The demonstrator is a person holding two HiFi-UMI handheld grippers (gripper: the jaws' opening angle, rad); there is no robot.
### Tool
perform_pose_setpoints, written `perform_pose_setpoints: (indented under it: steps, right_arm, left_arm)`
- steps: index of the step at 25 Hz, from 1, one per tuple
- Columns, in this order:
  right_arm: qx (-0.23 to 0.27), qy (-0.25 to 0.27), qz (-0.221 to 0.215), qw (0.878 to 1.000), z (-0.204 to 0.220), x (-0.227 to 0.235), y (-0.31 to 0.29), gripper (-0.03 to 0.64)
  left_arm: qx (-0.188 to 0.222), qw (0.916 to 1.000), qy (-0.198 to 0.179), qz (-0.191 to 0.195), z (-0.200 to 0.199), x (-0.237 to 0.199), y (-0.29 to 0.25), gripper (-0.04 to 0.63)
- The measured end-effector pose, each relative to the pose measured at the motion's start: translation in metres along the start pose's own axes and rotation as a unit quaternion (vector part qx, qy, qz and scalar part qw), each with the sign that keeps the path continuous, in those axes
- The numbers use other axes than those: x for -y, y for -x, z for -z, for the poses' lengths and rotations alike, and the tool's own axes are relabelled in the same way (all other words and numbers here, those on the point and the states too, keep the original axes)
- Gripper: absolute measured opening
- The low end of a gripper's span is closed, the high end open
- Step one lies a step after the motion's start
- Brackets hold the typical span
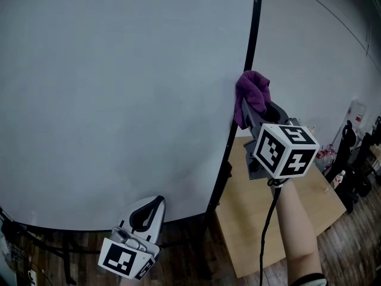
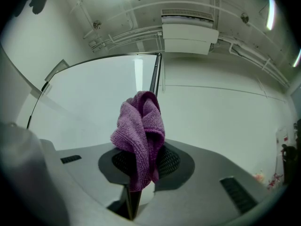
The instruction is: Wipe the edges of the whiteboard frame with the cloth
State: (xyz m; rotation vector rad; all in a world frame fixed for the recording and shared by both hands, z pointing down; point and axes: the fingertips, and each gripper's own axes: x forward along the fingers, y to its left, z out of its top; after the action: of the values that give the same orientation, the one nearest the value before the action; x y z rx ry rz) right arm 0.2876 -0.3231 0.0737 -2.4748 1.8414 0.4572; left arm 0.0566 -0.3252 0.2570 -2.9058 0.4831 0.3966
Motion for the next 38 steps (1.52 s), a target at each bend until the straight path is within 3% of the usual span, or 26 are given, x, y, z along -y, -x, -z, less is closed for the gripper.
perform_pose_setpoints:
  steps: [38]
  right_arm:
    - [-0.126, -0.005, -0.007, 0.992, 0.123, -0.020, 0.027, 0.078]
  left_arm:
    - [-0.013, 0.9996, 0.021, 0.014, 0.012, 0.018, 0.012, 0.017]
